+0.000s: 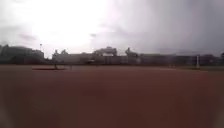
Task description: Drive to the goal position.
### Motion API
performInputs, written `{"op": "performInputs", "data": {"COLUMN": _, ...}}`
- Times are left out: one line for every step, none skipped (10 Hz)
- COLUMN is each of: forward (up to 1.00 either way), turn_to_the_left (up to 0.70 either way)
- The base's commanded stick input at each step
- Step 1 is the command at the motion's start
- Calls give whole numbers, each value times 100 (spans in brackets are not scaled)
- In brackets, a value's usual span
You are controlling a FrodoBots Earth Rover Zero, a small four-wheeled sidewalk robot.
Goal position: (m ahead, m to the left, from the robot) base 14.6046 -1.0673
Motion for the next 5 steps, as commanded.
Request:
{"op": "performInputs", "data": {"forward": 50, "turn_to_the_left": 0}}
{"op": "performInputs", "data": {"forward": 50, "turn_to_the_left": 0}}
{"op": "performInputs", "data": {"forward": 50, "turn_to_the_left": 0}}
{"op": "performInputs", "data": {"forward": 50, "turn_to_the_left": 0}}
{"op": "performInputs", "data": {"forward": 50, "turn_to_the_left": 0}}
